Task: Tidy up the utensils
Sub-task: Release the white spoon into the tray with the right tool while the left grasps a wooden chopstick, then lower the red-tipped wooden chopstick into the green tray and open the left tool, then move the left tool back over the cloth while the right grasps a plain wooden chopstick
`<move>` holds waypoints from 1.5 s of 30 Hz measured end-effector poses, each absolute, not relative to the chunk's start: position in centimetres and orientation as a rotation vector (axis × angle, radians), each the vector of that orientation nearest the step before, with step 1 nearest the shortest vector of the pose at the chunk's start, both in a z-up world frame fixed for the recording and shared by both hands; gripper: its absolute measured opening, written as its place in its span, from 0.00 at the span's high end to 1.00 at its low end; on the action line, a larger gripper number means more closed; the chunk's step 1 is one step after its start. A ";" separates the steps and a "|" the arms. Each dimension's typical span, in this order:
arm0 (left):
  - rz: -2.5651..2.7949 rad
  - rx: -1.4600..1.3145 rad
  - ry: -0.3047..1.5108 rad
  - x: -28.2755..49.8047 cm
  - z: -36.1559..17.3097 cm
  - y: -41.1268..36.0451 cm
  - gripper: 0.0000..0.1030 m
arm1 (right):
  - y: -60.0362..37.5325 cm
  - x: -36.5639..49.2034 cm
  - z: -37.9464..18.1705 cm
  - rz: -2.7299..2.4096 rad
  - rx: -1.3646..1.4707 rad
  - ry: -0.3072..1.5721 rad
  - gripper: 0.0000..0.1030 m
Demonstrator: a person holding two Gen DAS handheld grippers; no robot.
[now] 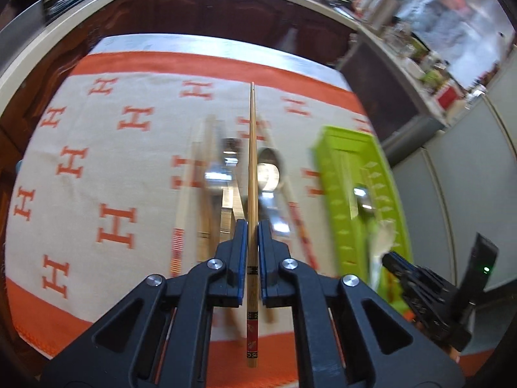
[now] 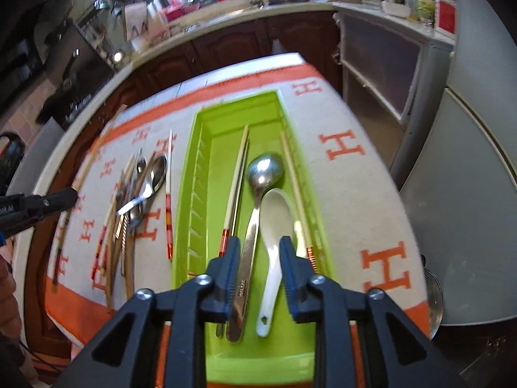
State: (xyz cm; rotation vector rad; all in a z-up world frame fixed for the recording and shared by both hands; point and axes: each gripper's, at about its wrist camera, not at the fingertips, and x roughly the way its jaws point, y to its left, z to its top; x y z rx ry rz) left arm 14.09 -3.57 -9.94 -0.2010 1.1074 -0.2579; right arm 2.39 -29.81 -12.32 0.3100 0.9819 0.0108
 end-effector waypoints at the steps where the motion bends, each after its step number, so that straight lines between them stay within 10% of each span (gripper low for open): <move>1: -0.285 -0.198 1.109 13.9 -9.5 -4.6 0.96 | -30.1 2.2 -12.0 0.007 0.320 0.971 0.74; 22: -0.360 -0.160 1.268 15.8 -12.4 -20.5 0.96 | -34.5 -0.3 -9.1 -0.083 0.503 0.852 0.74; 45: -0.257 0.005 1.102 9.2 -7.7 -7.5 0.95 | -26.1 0.3 -8.5 0.059 0.372 0.912 0.74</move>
